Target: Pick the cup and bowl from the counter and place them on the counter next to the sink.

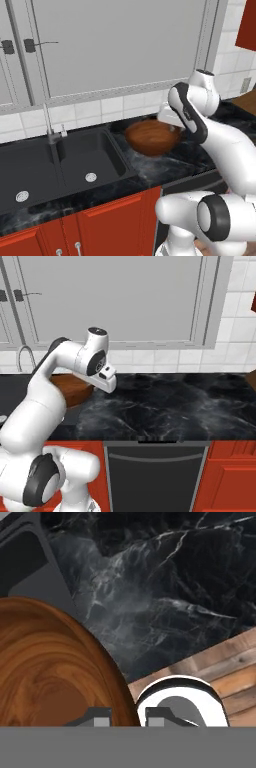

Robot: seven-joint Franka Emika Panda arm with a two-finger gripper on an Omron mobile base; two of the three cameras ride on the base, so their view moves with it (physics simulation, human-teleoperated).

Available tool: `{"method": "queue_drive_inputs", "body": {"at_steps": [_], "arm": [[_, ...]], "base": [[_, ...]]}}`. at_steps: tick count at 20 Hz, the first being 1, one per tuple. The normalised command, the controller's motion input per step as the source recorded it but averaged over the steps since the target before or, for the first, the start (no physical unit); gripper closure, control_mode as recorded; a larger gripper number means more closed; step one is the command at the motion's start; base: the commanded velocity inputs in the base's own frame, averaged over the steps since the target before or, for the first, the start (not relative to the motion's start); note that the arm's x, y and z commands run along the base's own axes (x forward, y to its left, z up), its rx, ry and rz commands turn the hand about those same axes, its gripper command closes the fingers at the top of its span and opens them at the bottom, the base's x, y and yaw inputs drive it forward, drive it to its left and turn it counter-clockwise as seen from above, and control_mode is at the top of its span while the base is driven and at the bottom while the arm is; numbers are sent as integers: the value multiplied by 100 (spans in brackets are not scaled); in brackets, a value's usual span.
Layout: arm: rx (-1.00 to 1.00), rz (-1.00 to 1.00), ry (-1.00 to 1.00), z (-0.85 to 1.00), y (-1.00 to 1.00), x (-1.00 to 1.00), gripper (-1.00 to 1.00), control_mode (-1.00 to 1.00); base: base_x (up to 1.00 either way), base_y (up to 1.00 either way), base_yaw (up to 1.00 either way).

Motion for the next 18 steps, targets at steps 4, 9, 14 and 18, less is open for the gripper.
{"method": "queue_drive_inputs", "body": {"at_steps": [4, 9, 14, 18], "arm": [[0, -2, 9, -33, -4, 53, 100, -100], [0, -3, 0, -30, -7, 48, 100, -100], [0, -4, -7, -13, -4, 15, 100, -100], [0, -7, 0, -3, -3, -6, 100, -100]], "base": [[0, 0, 0], [0, 0, 0], [0, 0, 0], [0, 0, 0]]}}
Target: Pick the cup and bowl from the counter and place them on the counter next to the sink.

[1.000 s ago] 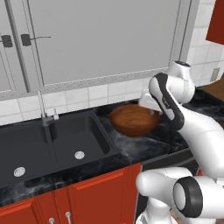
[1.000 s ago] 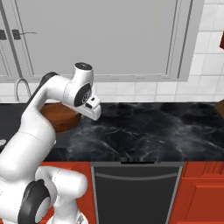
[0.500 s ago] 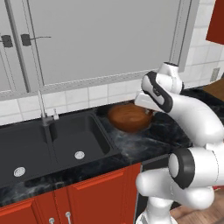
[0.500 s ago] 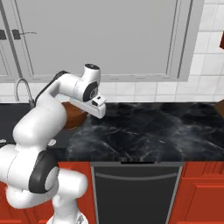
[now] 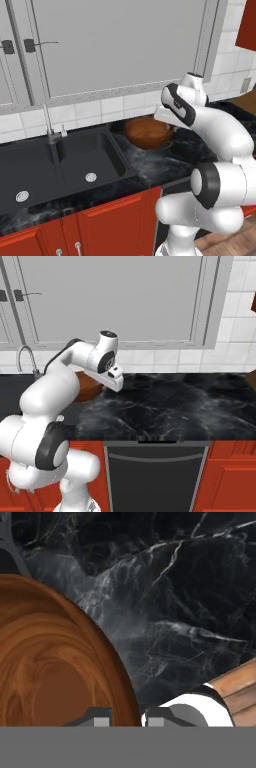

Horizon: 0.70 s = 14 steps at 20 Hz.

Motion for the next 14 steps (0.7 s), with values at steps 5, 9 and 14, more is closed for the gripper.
{"method": "queue_drive_inputs", "body": {"at_steps": [5, 9, 14], "arm": [[0, -5, 0, -15, -1, -7, 100, -100], [0, -5, 0, -43, 0, 0, 100, -100], [0, -6, 0, -44, 0, 0, 100, -100]], "base": [[0, 0, 0], [0, 0, 0], [0, 0, 0]]}}
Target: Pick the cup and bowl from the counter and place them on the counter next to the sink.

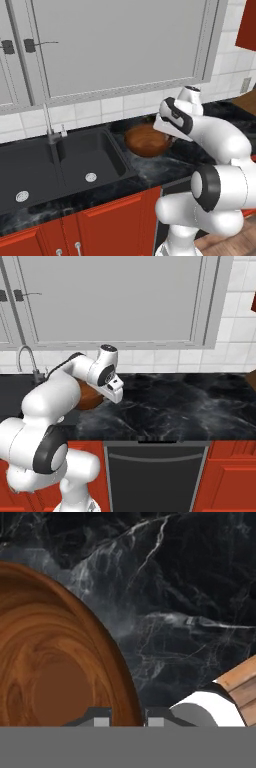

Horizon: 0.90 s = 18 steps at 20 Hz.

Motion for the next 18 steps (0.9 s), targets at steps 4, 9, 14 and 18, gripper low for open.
{"method": "queue_drive_inputs", "body": {"at_steps": [4, 9, 14, 18], "arm": [[0, -5, 0, -33, 0, 0, 100, -100], [0, -5, 0, -26, 0, 0, 100, -100], [0, -6, 0, -25, 0, 2, 100, -100], [0, -7, 6, -14, 0, 1, 100, -100]], "base": [[0, 0, 0], [0, 0, 0], [0, 0, 0], [0, 0, 0]]}}
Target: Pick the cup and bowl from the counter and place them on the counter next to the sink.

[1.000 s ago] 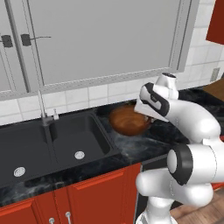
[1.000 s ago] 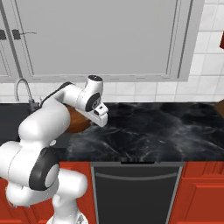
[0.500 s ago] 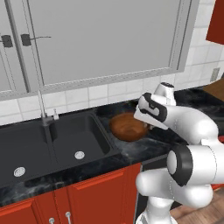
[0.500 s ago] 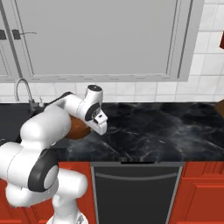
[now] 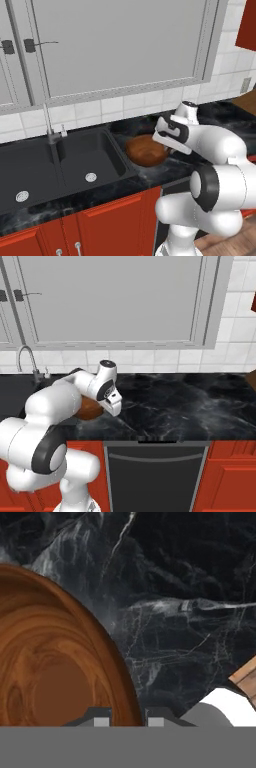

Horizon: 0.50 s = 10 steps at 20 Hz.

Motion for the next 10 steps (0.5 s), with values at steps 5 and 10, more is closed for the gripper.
{"method": "queue_drive_inputs", "body": {"at_steps": [5, 10], "arm": [[0, -5, 4, -25, 0, 12, 100, -100], [0, -6, 1, -31, 0, 28, 100, -100]], "base": [[0, 0, 0], [0, 0, 0]]}}
